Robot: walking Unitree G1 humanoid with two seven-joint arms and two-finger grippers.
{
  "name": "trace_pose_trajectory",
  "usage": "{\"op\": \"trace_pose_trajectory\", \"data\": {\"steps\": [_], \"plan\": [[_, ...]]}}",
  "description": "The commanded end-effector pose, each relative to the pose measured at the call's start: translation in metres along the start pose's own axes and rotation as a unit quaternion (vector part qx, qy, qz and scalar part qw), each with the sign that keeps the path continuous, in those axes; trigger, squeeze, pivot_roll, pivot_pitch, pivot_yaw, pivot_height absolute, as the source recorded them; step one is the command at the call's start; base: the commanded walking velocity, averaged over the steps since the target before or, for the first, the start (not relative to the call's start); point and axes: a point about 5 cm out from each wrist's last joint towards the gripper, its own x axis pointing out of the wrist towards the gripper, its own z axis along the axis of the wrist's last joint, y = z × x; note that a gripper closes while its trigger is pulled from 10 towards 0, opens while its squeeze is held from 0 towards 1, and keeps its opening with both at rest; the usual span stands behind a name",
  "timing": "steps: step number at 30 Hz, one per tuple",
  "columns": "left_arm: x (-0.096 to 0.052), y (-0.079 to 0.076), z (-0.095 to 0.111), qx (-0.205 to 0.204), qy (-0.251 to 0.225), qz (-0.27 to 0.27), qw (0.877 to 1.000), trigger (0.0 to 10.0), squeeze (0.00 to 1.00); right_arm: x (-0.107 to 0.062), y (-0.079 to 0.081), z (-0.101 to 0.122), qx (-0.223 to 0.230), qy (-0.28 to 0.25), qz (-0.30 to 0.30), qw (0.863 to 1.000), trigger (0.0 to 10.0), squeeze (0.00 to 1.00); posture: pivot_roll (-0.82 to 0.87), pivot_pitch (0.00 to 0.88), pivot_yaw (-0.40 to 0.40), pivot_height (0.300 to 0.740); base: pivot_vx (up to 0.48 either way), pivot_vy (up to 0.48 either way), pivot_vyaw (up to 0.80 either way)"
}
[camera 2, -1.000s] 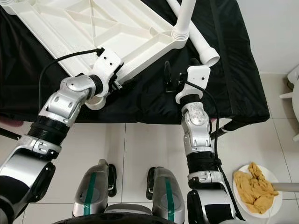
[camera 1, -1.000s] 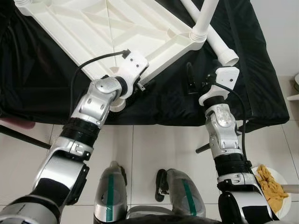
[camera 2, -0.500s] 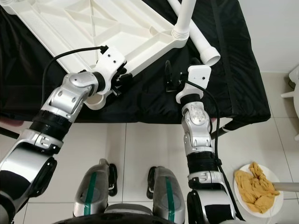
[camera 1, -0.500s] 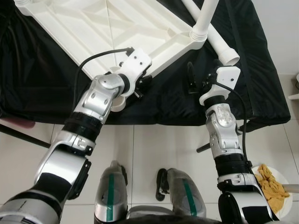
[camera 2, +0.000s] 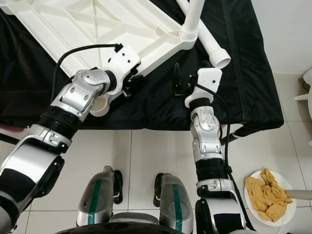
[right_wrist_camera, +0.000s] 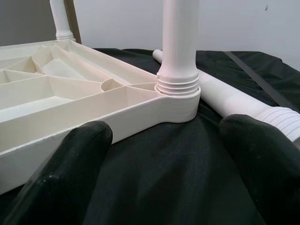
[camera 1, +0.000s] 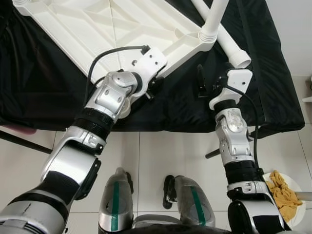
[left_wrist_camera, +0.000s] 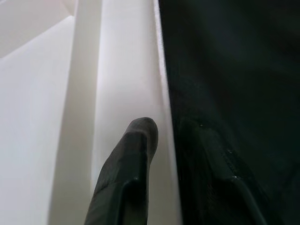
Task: Building children table
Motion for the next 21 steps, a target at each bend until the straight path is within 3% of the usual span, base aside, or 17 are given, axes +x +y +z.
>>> {"op": "trace_pose_trajectory", "data": {"steps": [1,3,4,5,7,8,14,15,16,18,21], "plan": [[0.002,-0.002,-0.006,-0.004,0.021,-0.007,1.0,10.0,0.0,-0.001,-0.001,-0.001,0.001,0.005,-0.004,1.0,10.0,0.0,-0.02,0.059,0.034,0.74,0.0,0.0,0.0],[0.003,-0.002,-0.006,-0.002,0.026,-0.009,1.0,10.0,0.0,-0.001,-0.001,-0.001,0.001,0.005,-0.004,1.0,10.0,0.0,-0.02,0.06,0.037,0.74,0.0,0.0,0.0],[0.004,-0.003,-0.008,-0.003,0.032,-0.012,0.999,4.9,0.0,-0.002,-0.001,-0.001,0.001,0.005,-0.005,1.0,10.0,0.0,-0.02,0.06,0.038,0.74,0.0,0.0,0.0],[0.005,-0.004,-0.009,-0.005,0.038,-0.016,0.999,3.3,0.0,-0.002,-0.001,-0.001,0.001,0.005,-0.005,1.0,10.0,0.0,-0.02,0.06,0.038,0.74,0.0,0.0,0.0],[0.005,-0.004,-0.009,-0.005,0.038,-0.016,0.999,3.3,0.0,-0.002,-0.001,-0.001,0.001,0.005,-0.005,1.0,10.0,0.0,-0.02,0.06,0.038,0.74,0.0,0.0,0.0],[0.005,-0.005,-0.011,-0.013,0.043,-0.02,0.999,0.0,0.0,-0.002,-0.001,-0.001,0.001,0.005,-0.006,1.0,10.0,0.0,-0.03,0.06,0.04,0.74,0.0,0.0,0.0],[0.007,-0.008,-0.014,-0.032,0.058,-0.024,0.997,0.0,0.0,-0.002,-0.001,0.0,0.001,0.004,-0.009,1.0,10.0,0.0,-0.03,0.059,0.042,0.74,0.0,0.0,0.0],[0.009,-0.007,-0.016,-0.04,0.066,-0.016,0.997,7.4,0.0,-0.002,-0.001,0.0,0.001,0.004,-0.01,1.0,10.0,0.0,-0.03,0.055,0.046,0.74,0.0,0.0,0.0],[0.01,-0.006,-0.016,-0.059,0.069,0.0,0.996,10.0,0.0,-0.002,-0.001,0.0,0.002,0.004,-0.01,1.0,10.0,0.0,-0.03,0.052,0.05,0.74,0.0,0.0,0.0],[0.012,-0.005,-0.017,-0.073,0.071,0.011,0.995,10.0,0.0,-0.003,-0.001,0.0,0.002,0.003,-0.011,1.0,10.0,0.0,-0.03,0.052,0.05,0.74,0.0,0.0,0.0],[0.014,0.004,-0.014,-0.119,0.06,0.079,0.988,10.0,0.0,-0.003,0.0,0.0,0.004,0.003,-0.012,1.0,10.0,0.0,-0.03,0.052,0.053,0.74,0.0,0.0,0.0]]}}
